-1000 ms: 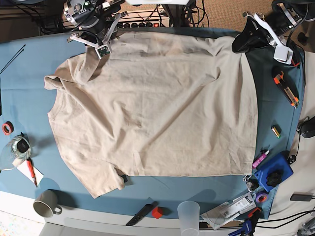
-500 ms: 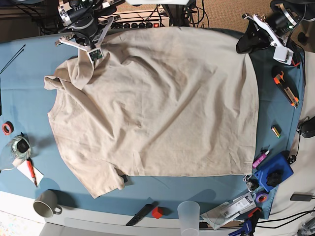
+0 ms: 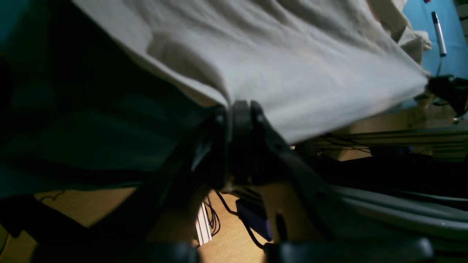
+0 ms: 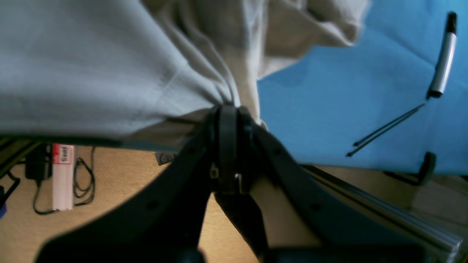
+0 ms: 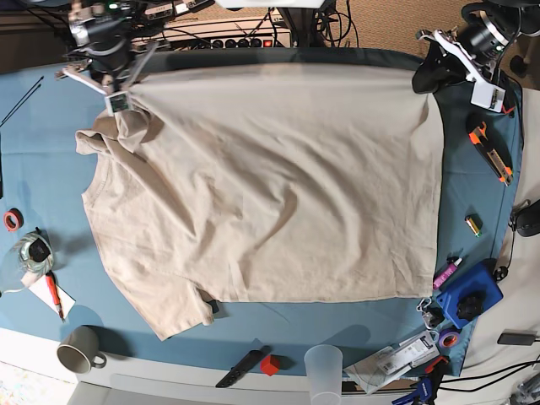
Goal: Fold the T-shirt properly
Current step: 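Grasp the shirt side edges with both grippers and lift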
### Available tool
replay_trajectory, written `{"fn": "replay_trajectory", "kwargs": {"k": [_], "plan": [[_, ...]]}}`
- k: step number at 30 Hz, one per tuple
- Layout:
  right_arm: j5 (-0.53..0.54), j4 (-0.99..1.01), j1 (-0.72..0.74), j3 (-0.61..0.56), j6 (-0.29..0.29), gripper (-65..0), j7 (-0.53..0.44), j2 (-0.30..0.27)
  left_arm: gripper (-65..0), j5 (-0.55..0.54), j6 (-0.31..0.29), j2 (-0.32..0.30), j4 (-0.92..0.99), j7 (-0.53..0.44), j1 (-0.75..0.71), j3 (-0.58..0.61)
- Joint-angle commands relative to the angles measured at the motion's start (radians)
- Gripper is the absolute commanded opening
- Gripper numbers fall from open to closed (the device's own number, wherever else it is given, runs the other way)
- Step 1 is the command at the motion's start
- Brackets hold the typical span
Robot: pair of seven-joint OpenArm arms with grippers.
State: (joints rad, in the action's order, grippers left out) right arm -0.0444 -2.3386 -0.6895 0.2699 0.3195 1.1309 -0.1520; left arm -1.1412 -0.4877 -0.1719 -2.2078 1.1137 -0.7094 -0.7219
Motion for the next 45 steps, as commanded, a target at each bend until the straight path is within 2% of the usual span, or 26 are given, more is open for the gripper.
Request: {"fn": "replay_trajectory", "kwargs": {"k": [1, 4, 7, 14, 15, 18, 20, 24, 27, 31, 35, 39, 41, 45], "plan": [[-0.002, -0.018, -0.003, 0.045, 0.002, -65.0, -0.014, -0.009, -65.0, -0.01, -0.003, -0.008, -0.016, -0.022, -0.008, -0.007], [0.124, -0.018, -0.003, 0.127, 0.062, -65.0, -0.011, -0.009, -65.0, -0.01, -0.003, -0.008, -0.016, -0.022, -0.008, -0.007], [0.201, -0.018, -0.003, 0.16, 0.101, -65.0, 0.004, -0.009, -65.0, 0.0, -0.003, -0.008, -0.016, -0.022, -0.008, -0.007], [0.209, -0.018, -0.003, 0.164, 0.108, -65.0, -0.024, -0.018, -65.0, 0.162, 0.0, -0.008, -0.016, -0.022, -0.008, -0.007], [0.209, -0.018, -0.003, 0.164, 0.108, -65.0, -0.035, -0.027, -65.0, 0.198, 0.02, -0.008, -0.016, -0.022, -0.008, -0.007], [0.21, 0.052, -0.003, 0.164, 0.108, -65.0, -0.053, -0.067, -65.0, 0.328, 0.135, -0.008, -0.015, -0.023, -0.008, -0.007], [0.21, 0.12, -0.002, 0.164, 0.107, -65.0, -0.071, -0.094, -65.0, 0.387, 0.168, -0.008, -0.015, -0.023, -0.008, -0.007], [0.214, 0.174, 0.026, 0.164, 0.107, -65.0, -0.057, -0.125, -65.0, 0.393, 0.177, -0.008, -0.015, -0.023, -0.008, -0.007], [0.232, 0.172, 0.043, 0.164, 0.109, -65.0, -0.055, -0.129, -65.0, 0.393, 0.177, -0.008, -0.015, -0.023, -0.008, -0.007], [0.323, 0.172, 0.044, 0.164, 0.138, -65.0, -0.055, -0.128, -65.0, 0.385, 0.177, -0.008, -0.015, -0.025, -0.008, -0.007], [0.312, 0.172, 0.057, 0.181, 0.137, -65.0, -0.056, -0.128, -65.0, 0.366, 0.177, -0.008, -0.015, -0.03, -0.008, -0.007], [0.318, 0.172, 0.106, 0.273, 0.138, -65.0, -0.058, -0.129, -65.0, 0.367, 0.177, -0.008, -0.015, -0.029, -0.008, -0.007], [0.341, 0.172, 0.133, 0.333, 0.159, -65.0, -0.055, -0.129, -65.0, 0.367, 0.177, -0.008, -0.015, -0.029, -0.008, -0.007], [0.499, 0.173, 0.183, 0.439, 0.229, -65.0, 0.024, -0.129, -65.0, 0.367, 0.177, -0.008, -0.015, -0.03, -0.008, -0.007]]}}
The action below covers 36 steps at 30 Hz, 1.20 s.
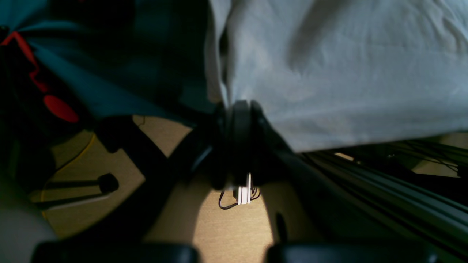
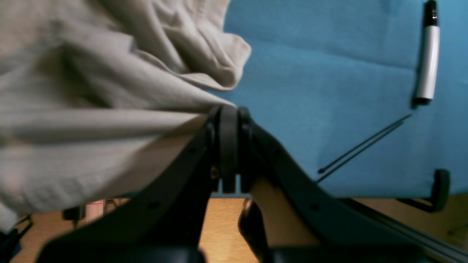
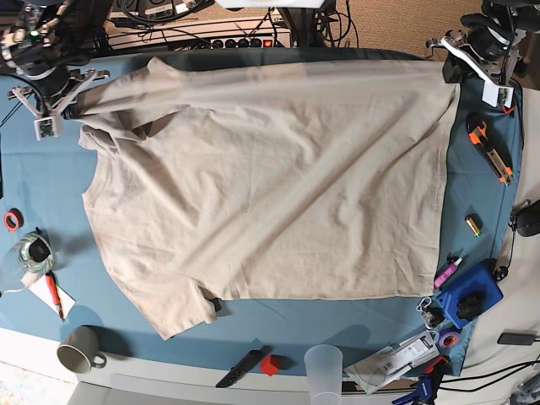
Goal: Fold the T-shirt properly
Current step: 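Grasp the shirt side edges with both grippers and lift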
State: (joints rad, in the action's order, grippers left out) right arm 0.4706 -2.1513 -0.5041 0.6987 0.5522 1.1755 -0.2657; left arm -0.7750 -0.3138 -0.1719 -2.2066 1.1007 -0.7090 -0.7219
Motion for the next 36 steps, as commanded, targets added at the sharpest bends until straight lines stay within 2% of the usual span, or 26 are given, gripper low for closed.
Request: {"fn": "replay_trajectory", "kwargs": {"k": [1, 4, 7, 10, 20, 25, 36], "plan": [[0.022, -0.014, 0.008, 0.027, 0.01, -65.0, 0.005, -0.015, -65.0, 0.001, 0.003, -0.008, -0.016, -0.017, -0.009, -0.007], [0.112, -0.014, 0.02, 0.057, 0.021, -65.0, 0.031, -0.015, -65.0, 0.001, 0.003, -0.008, -0.016, -0.033, -0.008, -0.007], [0.166, -0.014, 0.02, 0.06, 0.02, -65.0, 0.03, -0.023, -65.0, 0.0, 0.003, -0.008, -0.016, -0.131, -0.008, -0.007], [0.176, -0.014, 0.026, 0.06, 0.02, -65.0, 0.026, -0.034, -65.0, 0.0, 0.003, -0.008, -0.016, -0.224, 0.002, -0.007], [0.176, 0.123, 0.174, 0.06, 0.022, -65.0, 0.029, -0.034, -65.0, -0.004, 0.001, -0.009, 0.064, -0.235, 0.097, -0.007], [0.176, 0.218, 0.259, 0.06, 0.056, -65.0, 0.029, -0.037, -65.0, -0.04, -0.053, -0.009, 0.111, -0.266, 0.106, -0.007], [0.176, 0.384, 0.402, 0.055, 0.058, -65.0, 0.025, -0.096, -65.0, -0.04, -0.054, -0.013, 0.213, -0.277, 0.225, -0.007]]}}
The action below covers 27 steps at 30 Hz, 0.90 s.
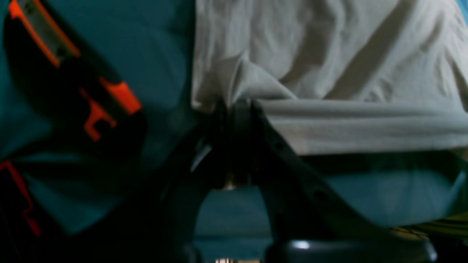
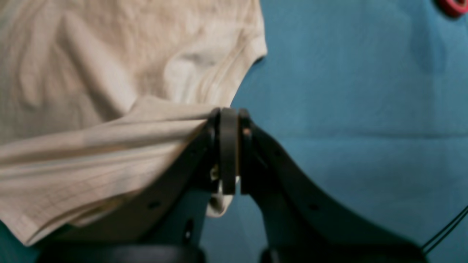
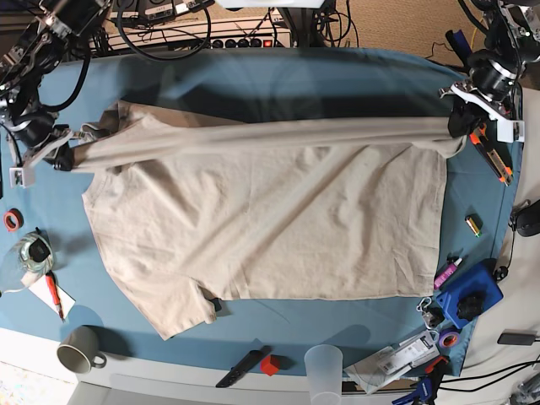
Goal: Fold the T-shirt properly
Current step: 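Grasp the shirt side edges with both grippers and lift, then fold the lifted strip inward toward the shirt's middle with both grippers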
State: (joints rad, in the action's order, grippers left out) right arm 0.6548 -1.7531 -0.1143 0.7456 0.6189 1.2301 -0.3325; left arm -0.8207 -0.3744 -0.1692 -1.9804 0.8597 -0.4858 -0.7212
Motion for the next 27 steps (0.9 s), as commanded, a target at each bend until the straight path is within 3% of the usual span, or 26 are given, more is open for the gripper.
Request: {"fn": "replay_trajectory", "kwargs": {"k": [1, 5, 11, 14, 16, 24, 27], "plan": [[-0.009, -0.012, 0.021, 0.005, -0.009, -65.0, -0.033, -0.034, -65.0, 0.006, 0.008, -0.02, -0.013, -0.049, 0.01, -0.007], [-0.032, -0.012, 0.048, -0.025, -0.009, -65.0, -0.04, -0.036, -65.0, 0.062, 0.008, -0.043, -0.013, -0.06, 0.045, 0.017], [-0.076, -0.012, 0.051, -0.107, -0.013, -65.0, -0.106, -0.036, -65.0, 0.214, 0.016, -0.089, 0.035, -0.122, 0.094, 0.167], [-0.141, -0.012, 0.051, -0.138, -0.032, -65.0, -0.161, -0.036, -65.0, 0.28, 0.089, -0.088, 0.047, -0.123, 0.136, 0.214], [-0.156, -0.008, 0.057, -0.156, -0.033, -65.0, -0.177, -0.036, -65.0, 0.32, 0.108, -0.089, 0.062, -0.135, 0.163, 0.228], [-0.171, 0.225, 0.248, -0.184, -0.03, -65.0, -0.177, -0.036, -65.0, 0.331, 0.086, -0.1, 0.219, -0.135, 0.274, 0.269], [-0.184, 0.284, 0.323, -0.184, -0.001, -65.0, -0.183, -0.036, -65.0, 0.331, 0.087, -0.1, 0.237, -0.135, 0.31, 0.269]]}}
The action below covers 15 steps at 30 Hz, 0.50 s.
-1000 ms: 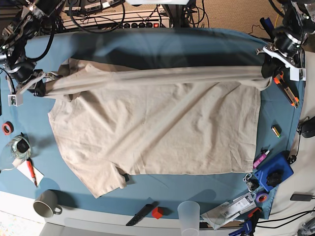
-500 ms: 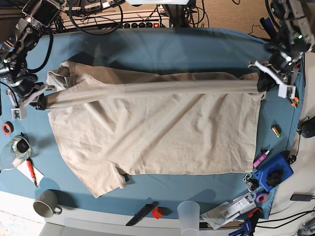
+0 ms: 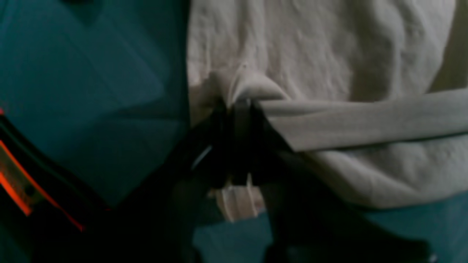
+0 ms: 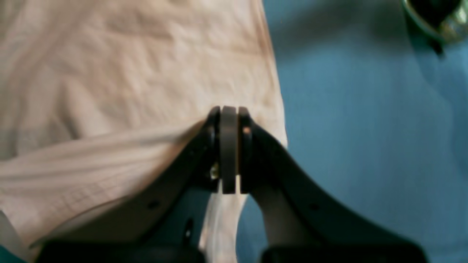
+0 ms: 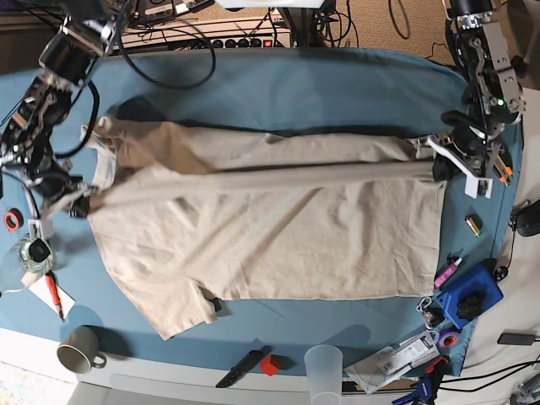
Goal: Fold the T-shirt properly
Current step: 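Fold the lifted strip inward toward the shirt's middle with both grippers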
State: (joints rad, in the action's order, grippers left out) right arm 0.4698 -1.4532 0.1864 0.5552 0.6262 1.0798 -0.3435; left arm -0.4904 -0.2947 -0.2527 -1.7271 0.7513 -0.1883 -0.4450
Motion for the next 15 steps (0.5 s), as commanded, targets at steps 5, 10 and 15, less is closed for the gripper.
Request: {"fn": "replay_trajectory", "kwargs": {"k": [5, 10, 15], "plan": [[-0.018, 0.092, 0.122, 0.006, -0.009, -65.0, -0.036, -0.025, -65.0, 0.0, 0.007, -0.017, 0.009, -0.027, 0.066, -0.006], [-0.019, 0.19, 0.178, 0.006, 0.015, -65.0, -0.045, -0.025, -65.0, -0.003, 0.007, -0.023, 0.073, -0.027, 0.099, -0.007], [-0.054, 0.238, 0.185, -0.022, 0.03, -65.0, -0.111, -0.025, -65.0, -0.019, 0.006, -0.025, 0.101, -0.027, 0.139, -0.006]]}}
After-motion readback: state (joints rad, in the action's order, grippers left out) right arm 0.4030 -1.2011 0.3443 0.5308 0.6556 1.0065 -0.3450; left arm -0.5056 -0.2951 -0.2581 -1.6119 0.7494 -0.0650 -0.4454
